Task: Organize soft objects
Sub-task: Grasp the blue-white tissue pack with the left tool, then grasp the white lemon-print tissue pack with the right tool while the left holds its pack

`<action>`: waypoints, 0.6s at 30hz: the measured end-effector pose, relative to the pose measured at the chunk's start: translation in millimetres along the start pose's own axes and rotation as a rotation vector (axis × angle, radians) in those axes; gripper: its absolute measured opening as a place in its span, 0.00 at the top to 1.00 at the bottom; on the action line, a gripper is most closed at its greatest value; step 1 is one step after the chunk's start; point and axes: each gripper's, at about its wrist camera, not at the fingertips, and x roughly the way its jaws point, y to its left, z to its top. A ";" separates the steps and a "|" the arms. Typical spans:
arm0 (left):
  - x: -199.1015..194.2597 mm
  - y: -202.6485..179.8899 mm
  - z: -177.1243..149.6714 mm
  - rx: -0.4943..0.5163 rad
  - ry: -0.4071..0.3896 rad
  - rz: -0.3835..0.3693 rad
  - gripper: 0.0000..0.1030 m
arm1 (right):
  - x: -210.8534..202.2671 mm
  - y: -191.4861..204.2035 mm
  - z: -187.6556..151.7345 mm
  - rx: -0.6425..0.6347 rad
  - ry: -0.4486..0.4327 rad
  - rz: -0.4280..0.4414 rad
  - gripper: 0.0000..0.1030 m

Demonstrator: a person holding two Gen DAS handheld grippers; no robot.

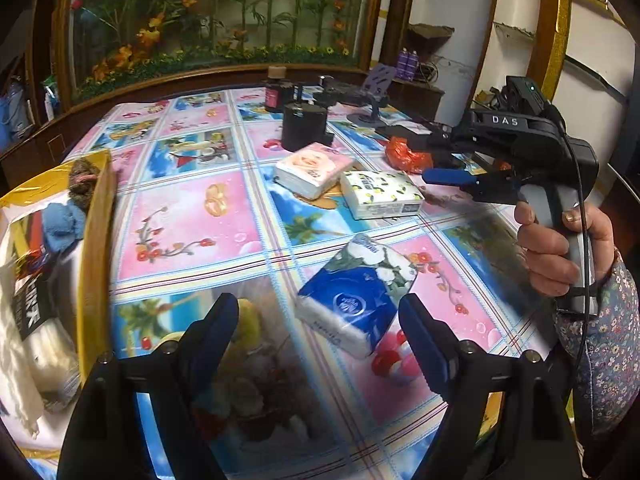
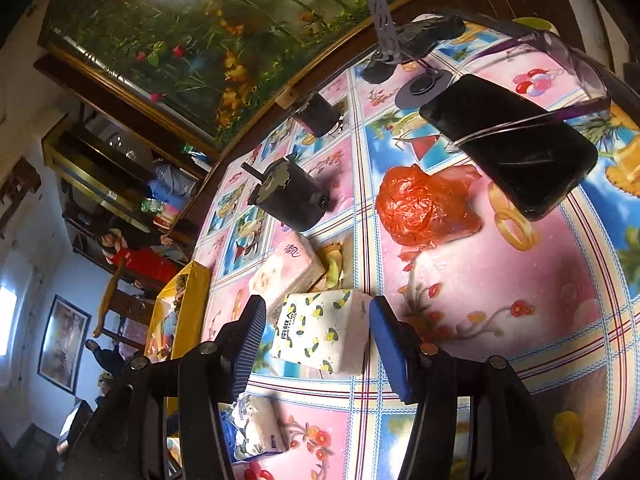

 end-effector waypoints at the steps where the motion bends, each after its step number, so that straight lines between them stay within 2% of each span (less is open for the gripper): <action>1: 3.5 -3.9 2.7 0.012 0.009 -0.007 0.21 | -0.6 0.2 -0.2 0.003 -0.003 0.003 0.44; 4: 17.7 -18.3 9.4 0.085 0.062 -0.012 0.20 | -2.9 -1.1 1.2 0.006 -0.012 0.011 0.44; 7: 32.9 -28.4 13.1 0.149 0.111 0.027 0.19 | -7.9 -2.7 0.9 0.000 -0.013 0.018 0.44; 10: 45.5 -30.0 16.2 0.163 0.142 0.043 0.20 | -9.4 -1.8 -0.3 -0.009 -0.012 0.018 0.44; 12: 49.2 -25.2 18.3 0.134 0.148 0.045 0.20 | -6.9 0.3 0.8 -0.020 -0.013 0.008 0.44; 14: 51.9 -17.7 19.6 0.091 0.157 0.047 0.29 | -2.6 5.5 2.7 -0.046 -0.016 -0.024 0.44; 15: 52.8 -13.7 19.8 0.070 0.162 0.048 0.44 | 0.2 9.0 4.3 -0.064 -0.018 -0.045 0.43; 16: 52.8 -8.4 20.3 0.041 0.164 0.057 0.48 | 3.9 13.3 6.5 -0.089 -0.019 -0.066 0.43; 18: 50.0 1.6 21.2 -0.013 0.151 0.073 0.49 | 13.8 21.4 11.9 -0.144 -0.021 -0.106 0.43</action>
